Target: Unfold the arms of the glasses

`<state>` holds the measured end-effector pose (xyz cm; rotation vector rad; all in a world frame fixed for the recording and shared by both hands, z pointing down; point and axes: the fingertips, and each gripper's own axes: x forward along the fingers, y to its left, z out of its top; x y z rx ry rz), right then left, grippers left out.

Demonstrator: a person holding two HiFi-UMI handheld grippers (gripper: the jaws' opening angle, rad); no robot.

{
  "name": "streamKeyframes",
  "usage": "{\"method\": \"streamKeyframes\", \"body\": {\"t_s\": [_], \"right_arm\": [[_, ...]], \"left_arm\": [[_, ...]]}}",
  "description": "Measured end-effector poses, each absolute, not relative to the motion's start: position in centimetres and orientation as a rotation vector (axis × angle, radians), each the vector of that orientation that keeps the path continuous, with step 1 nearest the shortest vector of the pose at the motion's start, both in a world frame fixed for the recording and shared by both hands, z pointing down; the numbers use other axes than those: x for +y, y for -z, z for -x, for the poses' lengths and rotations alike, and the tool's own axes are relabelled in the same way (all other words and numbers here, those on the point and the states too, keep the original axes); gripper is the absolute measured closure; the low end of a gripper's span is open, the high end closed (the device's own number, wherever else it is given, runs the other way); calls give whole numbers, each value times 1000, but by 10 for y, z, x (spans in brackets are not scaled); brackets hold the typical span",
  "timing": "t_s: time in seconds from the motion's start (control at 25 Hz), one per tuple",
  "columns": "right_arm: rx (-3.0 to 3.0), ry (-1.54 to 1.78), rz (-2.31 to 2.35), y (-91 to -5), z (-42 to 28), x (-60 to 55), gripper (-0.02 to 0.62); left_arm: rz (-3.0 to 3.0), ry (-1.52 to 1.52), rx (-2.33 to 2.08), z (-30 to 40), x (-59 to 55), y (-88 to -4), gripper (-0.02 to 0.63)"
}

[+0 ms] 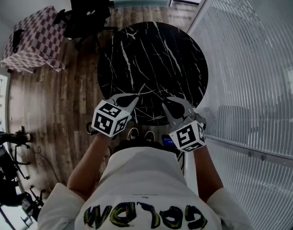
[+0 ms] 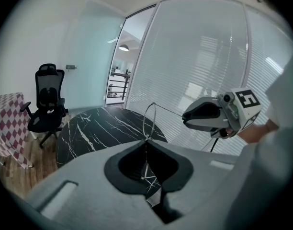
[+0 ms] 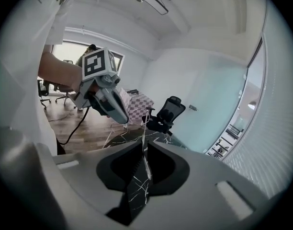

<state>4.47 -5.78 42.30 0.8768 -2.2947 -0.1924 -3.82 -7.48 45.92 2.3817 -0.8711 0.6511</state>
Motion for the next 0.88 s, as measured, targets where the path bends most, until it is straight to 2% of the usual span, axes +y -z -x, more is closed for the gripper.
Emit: {"method": "streamKeyframes", "body": {"t_s": [0.56,0.72,0.88], "right_arm": [[-2316,88,-856,-452,-40,-50,557],[-2328,21,-856,-466,-41,-49,541],[-2361,-45,-836,-477,-39,-45,491]], "left_arm": [[-2299,-662,-866,37,-75,-485,598],[-2264,-686,-857,36,-74,-499,598],[-2227,-689,-830,33,-71,-515,598]]}}
